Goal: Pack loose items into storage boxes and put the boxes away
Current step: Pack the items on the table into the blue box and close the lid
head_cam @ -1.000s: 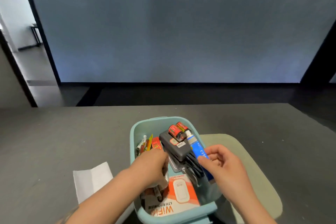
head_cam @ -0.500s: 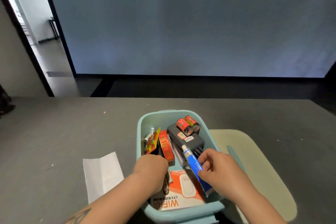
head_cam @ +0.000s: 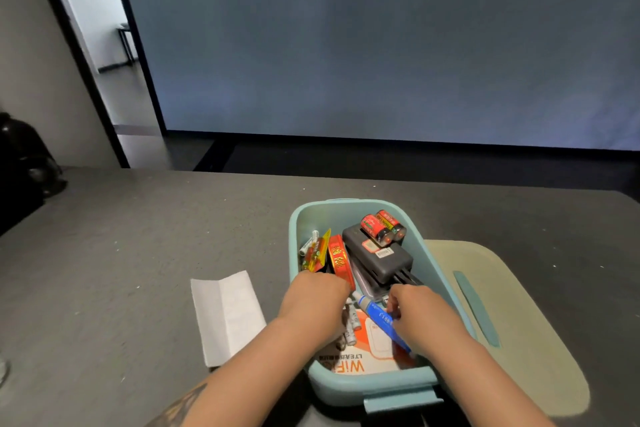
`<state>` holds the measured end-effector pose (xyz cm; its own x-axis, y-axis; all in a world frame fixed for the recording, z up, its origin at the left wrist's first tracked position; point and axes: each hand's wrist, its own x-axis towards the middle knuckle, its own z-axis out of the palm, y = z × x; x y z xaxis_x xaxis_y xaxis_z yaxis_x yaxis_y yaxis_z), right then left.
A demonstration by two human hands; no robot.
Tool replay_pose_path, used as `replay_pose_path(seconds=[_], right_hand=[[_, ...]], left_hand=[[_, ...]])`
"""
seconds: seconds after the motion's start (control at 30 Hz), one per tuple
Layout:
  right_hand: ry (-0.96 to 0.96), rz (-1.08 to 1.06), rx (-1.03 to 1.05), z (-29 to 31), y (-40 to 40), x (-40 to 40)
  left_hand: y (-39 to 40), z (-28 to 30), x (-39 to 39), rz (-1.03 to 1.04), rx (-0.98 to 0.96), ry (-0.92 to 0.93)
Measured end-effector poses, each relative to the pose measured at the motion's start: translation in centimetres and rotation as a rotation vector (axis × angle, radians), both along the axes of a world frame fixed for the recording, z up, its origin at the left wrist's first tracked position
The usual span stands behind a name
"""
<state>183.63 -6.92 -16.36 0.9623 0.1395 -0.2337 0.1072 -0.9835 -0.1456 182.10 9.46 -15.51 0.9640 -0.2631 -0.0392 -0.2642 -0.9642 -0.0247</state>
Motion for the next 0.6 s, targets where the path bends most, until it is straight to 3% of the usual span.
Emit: replay_pose_path(seconds=[0.23,0.33,0.43,0.5,0.6], right_hand=[[-0.100,-0.011,-0.012,0.2,0.2,-0.3],[-0.242,-0.075,0.111,1.3,0.4,-1.3],[-0.354,-0.105,0.382,2.4,2.2,-3.5],[-0.410,-0.061,0.521,3.1,4.4,-5.2],[-0.469,0.030,0.640,3.6,7.9,-6.7]], left_hand=[[2.3,-0.3,-2.2,0.083,-0.808,-0.157],[6.1,-2.2,-4.3,0.091,-0.894,-0.334],[10.9,-5.7,-5.9,0.472,-0.926,-0.542],[13.1,-7.3,-6.8,0.732,-0.897,-0.456],[14.5,-8.9,-7.6,0.849,-0.882,-0.174]])
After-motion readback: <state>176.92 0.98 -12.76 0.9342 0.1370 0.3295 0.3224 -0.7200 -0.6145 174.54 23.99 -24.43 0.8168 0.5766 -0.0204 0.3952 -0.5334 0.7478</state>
